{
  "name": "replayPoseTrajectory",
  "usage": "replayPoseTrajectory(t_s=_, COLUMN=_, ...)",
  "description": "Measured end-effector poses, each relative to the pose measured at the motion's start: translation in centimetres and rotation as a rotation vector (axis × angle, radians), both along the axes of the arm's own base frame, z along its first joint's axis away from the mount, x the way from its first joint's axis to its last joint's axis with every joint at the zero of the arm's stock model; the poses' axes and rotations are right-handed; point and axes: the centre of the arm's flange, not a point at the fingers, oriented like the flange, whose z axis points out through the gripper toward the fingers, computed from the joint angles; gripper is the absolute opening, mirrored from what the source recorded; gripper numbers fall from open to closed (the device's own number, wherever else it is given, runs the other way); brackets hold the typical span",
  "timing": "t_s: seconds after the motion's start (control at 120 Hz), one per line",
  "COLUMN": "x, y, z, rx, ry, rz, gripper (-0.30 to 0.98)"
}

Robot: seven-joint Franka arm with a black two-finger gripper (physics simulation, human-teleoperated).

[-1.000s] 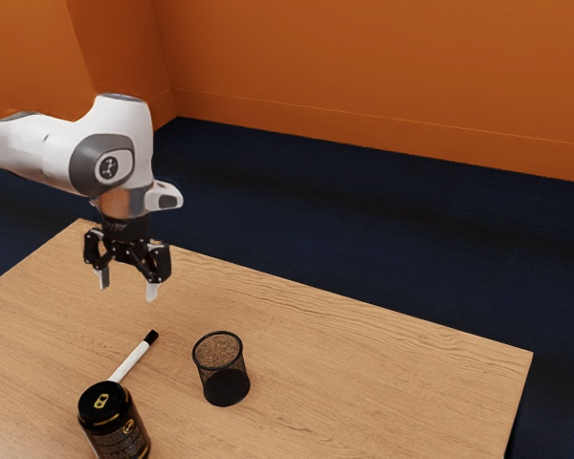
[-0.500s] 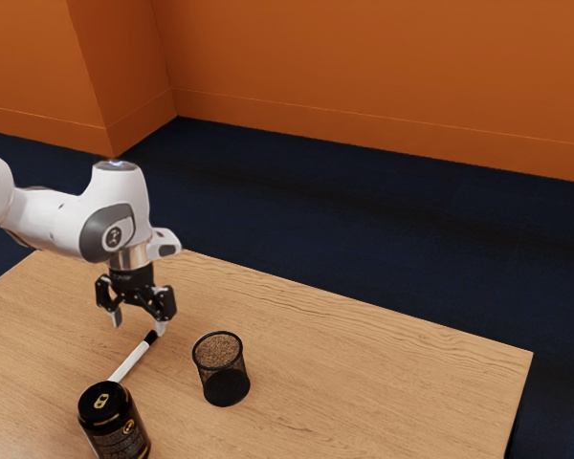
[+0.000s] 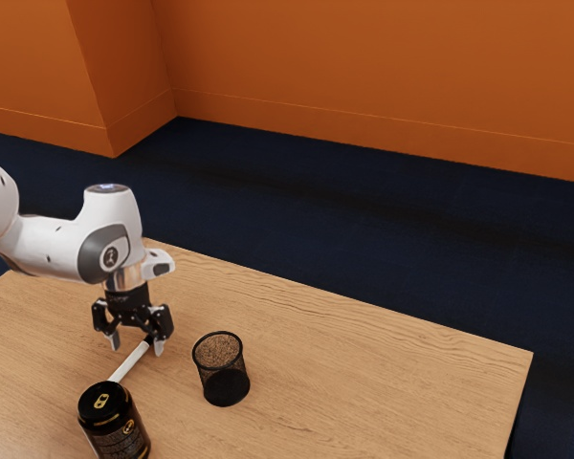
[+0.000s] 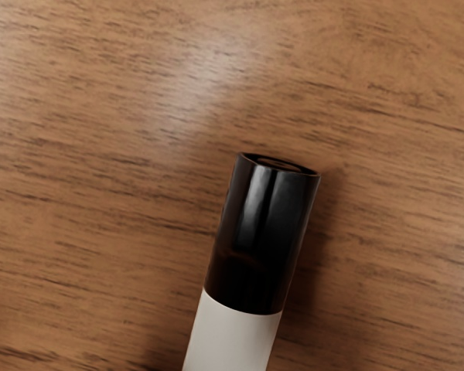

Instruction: Put the marker into the pen holder.

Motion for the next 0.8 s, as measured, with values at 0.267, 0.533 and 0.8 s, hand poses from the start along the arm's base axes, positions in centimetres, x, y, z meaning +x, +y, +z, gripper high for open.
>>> replayPoseTrajectory(t_s=0.267, x=0.13, y=0.06, z=-0.82, rx=-0.001, ry=-0.004, rz=-0.004, gripper=0.66)
replayPoseTrajectory(t_s=0.533, x=0.37, y=0.12, z=-0.36, rx=0.006, ry=-0.019, rz=-0.017, gripper=0.28)
replayPoseTrajectory(t_s=0.8, x=0.42, y=0.10, z=-0.26, rx=0.014, ry=-0.020, rz=-0.023, gripper=0.02)
